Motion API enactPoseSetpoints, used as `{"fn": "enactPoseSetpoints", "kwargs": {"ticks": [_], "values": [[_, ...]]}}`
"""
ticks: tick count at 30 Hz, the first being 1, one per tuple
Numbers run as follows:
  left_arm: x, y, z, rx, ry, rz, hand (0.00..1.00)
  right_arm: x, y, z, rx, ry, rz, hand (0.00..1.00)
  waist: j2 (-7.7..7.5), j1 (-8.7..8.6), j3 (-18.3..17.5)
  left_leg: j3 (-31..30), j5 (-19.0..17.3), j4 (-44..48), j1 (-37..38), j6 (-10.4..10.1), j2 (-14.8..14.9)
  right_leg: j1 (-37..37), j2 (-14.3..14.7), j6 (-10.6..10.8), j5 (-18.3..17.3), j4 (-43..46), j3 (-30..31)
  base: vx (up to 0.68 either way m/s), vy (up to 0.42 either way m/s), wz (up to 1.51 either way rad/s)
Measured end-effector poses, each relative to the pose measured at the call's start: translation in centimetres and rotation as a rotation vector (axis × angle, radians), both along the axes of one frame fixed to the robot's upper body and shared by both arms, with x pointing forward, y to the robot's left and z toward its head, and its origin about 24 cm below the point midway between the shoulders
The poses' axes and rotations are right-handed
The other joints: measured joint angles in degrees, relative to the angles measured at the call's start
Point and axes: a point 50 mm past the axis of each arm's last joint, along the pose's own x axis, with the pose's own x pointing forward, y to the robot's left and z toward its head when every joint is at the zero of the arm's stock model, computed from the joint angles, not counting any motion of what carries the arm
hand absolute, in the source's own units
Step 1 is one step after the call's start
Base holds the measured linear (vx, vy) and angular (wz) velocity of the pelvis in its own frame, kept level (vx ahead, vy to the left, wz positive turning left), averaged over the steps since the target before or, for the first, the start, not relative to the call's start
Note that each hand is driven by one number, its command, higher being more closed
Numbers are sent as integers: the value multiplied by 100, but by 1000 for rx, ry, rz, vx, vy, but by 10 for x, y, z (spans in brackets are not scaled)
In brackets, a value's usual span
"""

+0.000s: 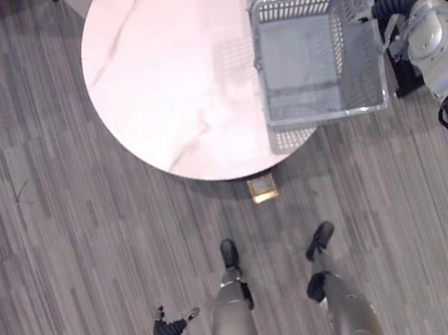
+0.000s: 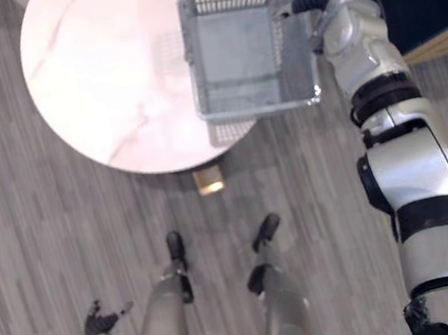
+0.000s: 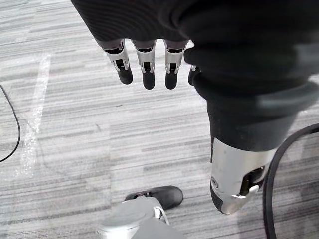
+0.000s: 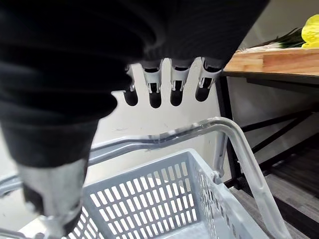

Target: Pick vegetable in the basket

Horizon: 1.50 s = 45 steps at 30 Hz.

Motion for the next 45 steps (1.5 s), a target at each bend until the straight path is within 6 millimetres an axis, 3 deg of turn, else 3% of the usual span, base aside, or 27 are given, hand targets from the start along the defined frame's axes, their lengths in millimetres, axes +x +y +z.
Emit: {"fn": "enactPoseSetpoints", "kwargs": {"ticks": [13,18,22,35,36,45], "values": [[4,-1,1,-21,-21,21,0,-1,2,13,2,-22,-3,0,74,6,111,-162,15,-42,-121,12,2,-15,-1,0,0,-2,-157,50,17,6],[6,-3,1,-21,-20,5,0,0,7,14,-12,-21,6,0,89,121,124,-190,18,-43,-155,14,2,-23,-4,0,0,-3,-215,47,19,4],[7,-4,2,-19,-22,-5,0,1,14,16,-19,-16,15,0,96,120,128,-244,37,-37,-213,39,-8,-21,-19,0,0,-3,-311,45,18,10],[13,-3,4,-12,-36,-18,0,0,10,22,18,-41,5,0,177,126,173,-347,68,-19,-251,64,-117,22,-130,0,-1,-2,-441,27,21,5],[14,-3,5,-13,-37,-19,0,0,10,22,19,-47,3,100,191,126,180,-347,68,-19,-251,64,-118,21,-130,0,-1,-2,-441,0,0,0],[14,-5,4,-13,-36,-32,0,-1,8,23,19,-69,-4,100,252,124,214,-336,68,-20,-250,64,-131,-10,-134,1,-2,-2,-408,0,0,0]]}}
